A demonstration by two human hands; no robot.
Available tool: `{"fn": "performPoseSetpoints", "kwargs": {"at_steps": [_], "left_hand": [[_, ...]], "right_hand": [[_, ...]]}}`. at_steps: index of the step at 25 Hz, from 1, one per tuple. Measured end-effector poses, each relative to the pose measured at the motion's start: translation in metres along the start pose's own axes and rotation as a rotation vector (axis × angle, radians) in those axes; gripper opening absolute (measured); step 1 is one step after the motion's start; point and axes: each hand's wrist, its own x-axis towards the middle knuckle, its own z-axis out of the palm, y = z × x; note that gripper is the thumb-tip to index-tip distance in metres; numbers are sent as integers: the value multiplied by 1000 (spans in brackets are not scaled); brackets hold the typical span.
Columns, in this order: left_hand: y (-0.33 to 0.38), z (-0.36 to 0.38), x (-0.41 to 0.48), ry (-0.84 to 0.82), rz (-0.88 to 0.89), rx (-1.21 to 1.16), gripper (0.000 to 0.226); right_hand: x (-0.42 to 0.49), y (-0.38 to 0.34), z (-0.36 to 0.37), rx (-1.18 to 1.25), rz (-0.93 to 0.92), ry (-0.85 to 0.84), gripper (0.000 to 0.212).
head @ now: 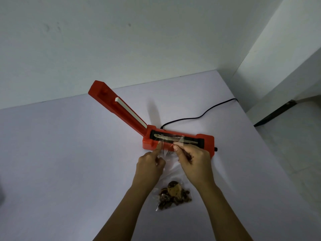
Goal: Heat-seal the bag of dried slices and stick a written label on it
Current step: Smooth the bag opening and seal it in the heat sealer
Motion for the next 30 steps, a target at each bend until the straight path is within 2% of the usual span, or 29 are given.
{"fn": "performPoseSetpoints", "kwargs": {"at_steps": [4, 7, 10, 13, 15, 17, 20, 25, 30], "left_hand": [[0, 1, 1, 8, 22, 59, 45], [1, -1, 1, -8, 19, 15, 43], [3, -10, -5, -12, -83, -202, 45], [3, -17, -17, 60, -181, -399, 27], [3, -22, -27, 84, -190, -498, 19], [0, -26, -38, 85, -210, -542, 18], [-12, -29, -54, 97, -258, -536, 15], [-49, -41, -99, 191, -405, -506, 14], [-90, -74, -129, 342, -541, -515, 14]], "right_hand": [[-3, -2, 3, -17, -64, -31, 27], [-4, 0, 3, 7, -35, -13, 25], [-5, 0, -1, 76, 49, 43, 18], [-7, -5, -4, 246, 210, 57, 12], [-11, -7, -4, 391, 360, 28, 17], [-19, -4, -3, 427, 472, -63, 23], [-40, 2, 2, 366, 538, -258, 25], [-74, -9, 29, 367, 529, -445, 5], [-90, -30, 67, 343, 468, -667, 23]]}}
